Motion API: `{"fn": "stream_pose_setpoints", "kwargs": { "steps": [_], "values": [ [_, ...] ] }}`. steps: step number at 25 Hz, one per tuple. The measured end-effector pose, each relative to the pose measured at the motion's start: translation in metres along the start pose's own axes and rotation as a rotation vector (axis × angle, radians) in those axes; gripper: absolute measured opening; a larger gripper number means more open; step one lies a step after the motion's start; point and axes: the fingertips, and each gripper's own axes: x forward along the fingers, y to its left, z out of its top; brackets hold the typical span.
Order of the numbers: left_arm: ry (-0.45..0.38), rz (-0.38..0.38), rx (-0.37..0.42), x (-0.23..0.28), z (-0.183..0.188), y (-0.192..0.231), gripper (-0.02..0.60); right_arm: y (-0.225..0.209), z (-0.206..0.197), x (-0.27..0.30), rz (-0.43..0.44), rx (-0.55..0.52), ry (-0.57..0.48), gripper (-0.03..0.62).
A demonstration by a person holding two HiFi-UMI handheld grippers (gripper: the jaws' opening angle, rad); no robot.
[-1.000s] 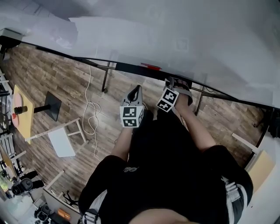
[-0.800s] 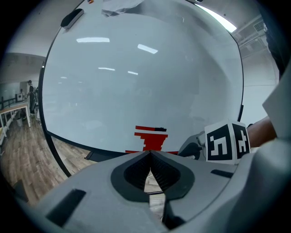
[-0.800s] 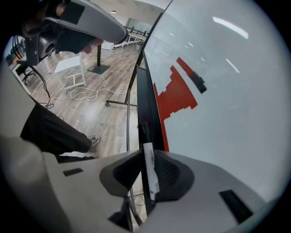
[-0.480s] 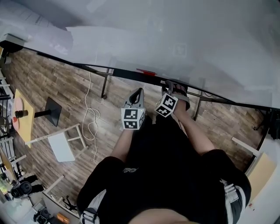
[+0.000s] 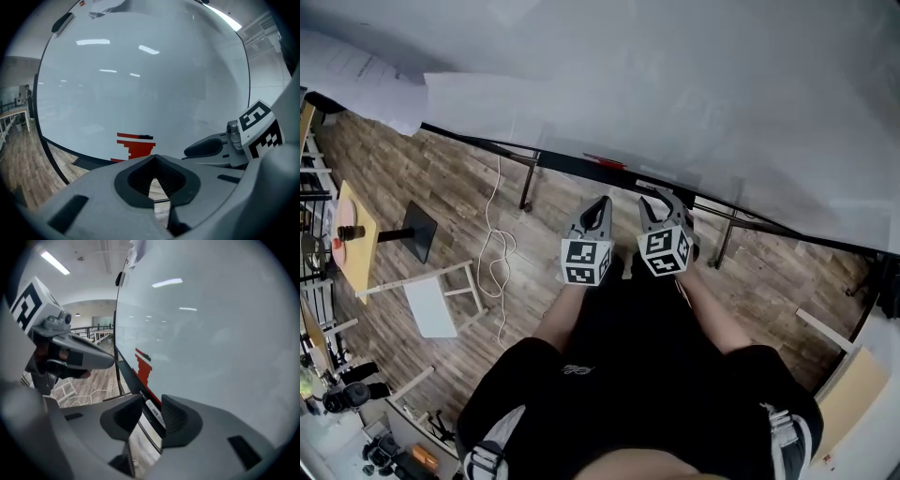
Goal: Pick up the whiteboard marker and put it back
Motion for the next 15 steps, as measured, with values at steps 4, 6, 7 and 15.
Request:
{"fn": "stream_pose_setpoints", "kwargs": {
  "steps": [4,6,7,15],
  "values": [
    [-0.010,-0.004,0.003,0.004,0.000,-0.016,0.007,-0.018,0.002,-0.016,-0.029,0.081,-0.110,0.016],
    [-0.015,-0.003,0.003,0.007,0.002,-0.020,0.007,-0.024,0.005,-0.023,-0.030,0.098,-0.158,0.003],
    [-0.017,-0.005,0.004,0.007,0.004,-0.023,0.008,-0.027,0.005,-0.027,-0.035,0.106,-0.175,0.003],
    [-0.059,-0.076,0.038,0.000,0.017,-0.037,0.006,-0.031,0.023,-0.058,-0.107,0.182,-0.287,0.003]
  ]
}}
